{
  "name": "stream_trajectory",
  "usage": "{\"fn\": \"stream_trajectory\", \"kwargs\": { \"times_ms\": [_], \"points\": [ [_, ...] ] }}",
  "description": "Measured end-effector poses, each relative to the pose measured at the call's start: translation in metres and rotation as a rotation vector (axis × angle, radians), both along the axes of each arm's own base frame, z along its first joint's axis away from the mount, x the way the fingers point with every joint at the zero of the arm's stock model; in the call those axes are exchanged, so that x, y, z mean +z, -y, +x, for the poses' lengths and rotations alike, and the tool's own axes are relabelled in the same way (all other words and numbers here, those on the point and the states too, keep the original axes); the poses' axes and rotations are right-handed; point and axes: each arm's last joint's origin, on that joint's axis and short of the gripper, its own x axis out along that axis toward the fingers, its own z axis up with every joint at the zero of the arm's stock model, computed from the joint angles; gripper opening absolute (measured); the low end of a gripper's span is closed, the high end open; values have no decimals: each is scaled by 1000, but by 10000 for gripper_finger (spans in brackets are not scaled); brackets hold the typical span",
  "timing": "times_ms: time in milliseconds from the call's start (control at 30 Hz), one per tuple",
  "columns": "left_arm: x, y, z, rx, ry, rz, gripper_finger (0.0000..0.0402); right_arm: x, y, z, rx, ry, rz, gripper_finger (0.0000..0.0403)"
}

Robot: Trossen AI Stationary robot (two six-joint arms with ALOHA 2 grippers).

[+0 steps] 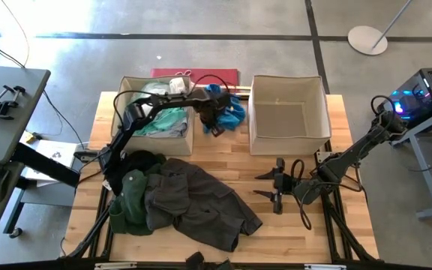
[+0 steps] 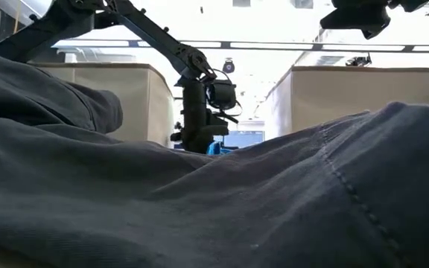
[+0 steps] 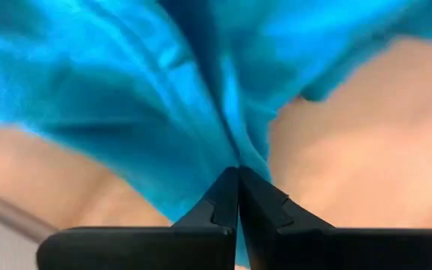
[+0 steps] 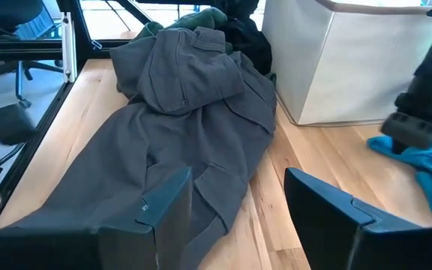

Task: Sort clothes
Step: Put the blue shorts into the left laundry organizer

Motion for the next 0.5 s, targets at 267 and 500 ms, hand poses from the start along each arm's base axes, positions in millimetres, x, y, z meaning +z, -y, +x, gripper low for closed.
{"fn": "stream_trajectory", "kwargs": {
  "times_ms": [267, 500],
  "points": [
    [0, 62, 24, -215, 42, -149, 0, 0, 0, 0, 6, -1, -5, 201],
    [21, 117, 40, -378, 63, -131, 0, 0, 0, 0, 16, -5, -34, 201]
  ]
}}
